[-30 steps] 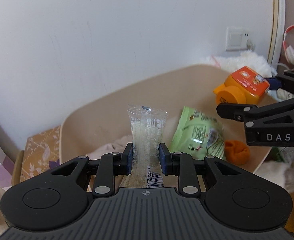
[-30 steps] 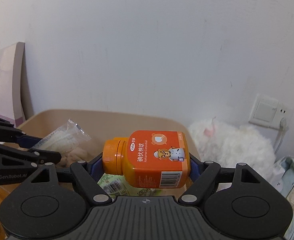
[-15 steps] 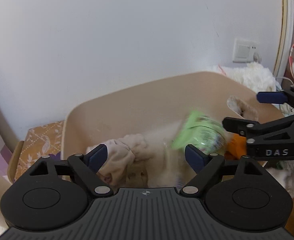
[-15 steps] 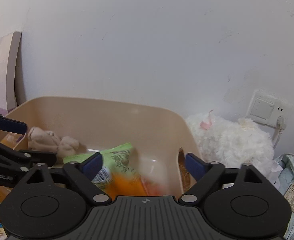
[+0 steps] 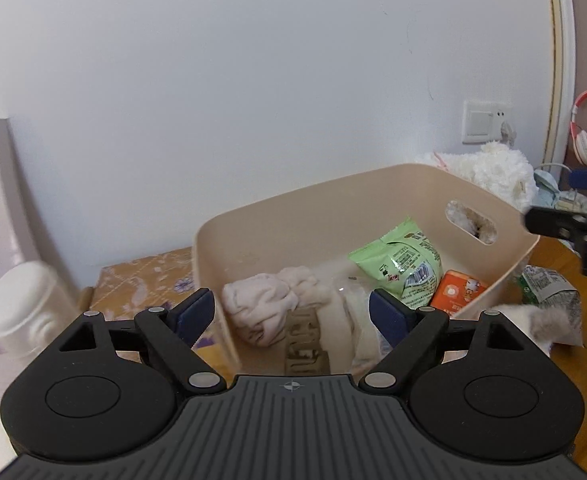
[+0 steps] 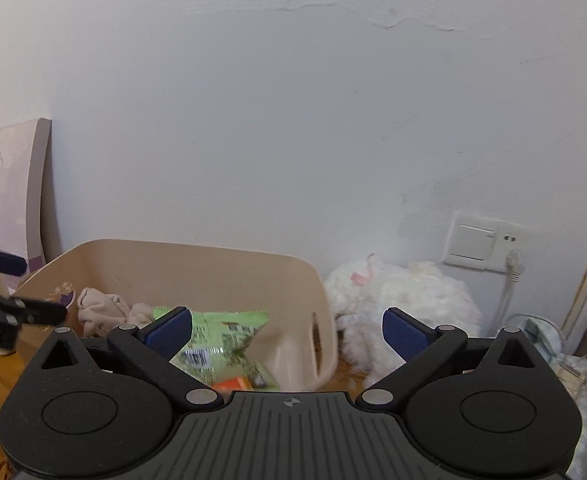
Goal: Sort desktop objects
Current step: 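Grasp the tissue pack with the left gripper while the right grasps the silver snack bag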
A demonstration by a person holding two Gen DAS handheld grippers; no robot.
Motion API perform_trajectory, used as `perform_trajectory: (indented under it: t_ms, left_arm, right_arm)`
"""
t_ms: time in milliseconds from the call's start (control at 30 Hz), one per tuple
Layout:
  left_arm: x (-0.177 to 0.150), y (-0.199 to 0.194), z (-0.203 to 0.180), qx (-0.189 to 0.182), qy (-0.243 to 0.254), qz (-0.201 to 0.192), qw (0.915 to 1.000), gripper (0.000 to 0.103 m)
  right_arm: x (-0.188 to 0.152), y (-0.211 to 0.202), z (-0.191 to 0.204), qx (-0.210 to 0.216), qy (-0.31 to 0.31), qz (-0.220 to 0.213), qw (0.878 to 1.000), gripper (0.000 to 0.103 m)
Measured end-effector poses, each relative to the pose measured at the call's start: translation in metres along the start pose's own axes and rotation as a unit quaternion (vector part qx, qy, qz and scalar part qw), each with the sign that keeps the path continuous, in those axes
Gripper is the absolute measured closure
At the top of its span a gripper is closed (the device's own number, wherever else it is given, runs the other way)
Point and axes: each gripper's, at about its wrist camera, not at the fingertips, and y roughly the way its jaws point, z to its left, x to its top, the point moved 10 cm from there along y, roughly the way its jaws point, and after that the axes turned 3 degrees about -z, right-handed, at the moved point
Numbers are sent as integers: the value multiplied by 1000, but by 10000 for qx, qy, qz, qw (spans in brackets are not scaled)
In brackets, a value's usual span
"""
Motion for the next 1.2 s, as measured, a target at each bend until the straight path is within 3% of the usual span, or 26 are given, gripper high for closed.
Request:
perform_trajectory:
  t_ms: [167, 333, 467, 667, 900, 1200]
  left_arm:
    - [-19, -25, 14, 273, -298, 101, 9991, 17]
    - [-50, -38, 22, 248, -774, 425, 9958, 17]
    - [-78, -40, 21, 354, -869, 773, 9926, 17]
    - [-111, -34, 12, 418, -1297, 1104, 9845, 17]
    - [-123, -19, 0, 587, -1595, 1200, 9781, 17]
    - [-131, 8, -5, 476, -2027, 1414, 9678, 16]
  right_arm:
    - [-21, -32, -18, -73, -101, -7, 9999, 0]
    - [-45, -59, -40, -365, -417, -125, 9984, 0]
    - [-70, -67, -57, -394, -438, 127, 9982, 0]
    - [-107, -59, -64, -302, -412, 464, 9976, 0]
    - [-126, -35, -61, -410, -1390, 494, 9882, 0]
    - [-126, 6, -61, 405, -1566, 534, 9854, 0]
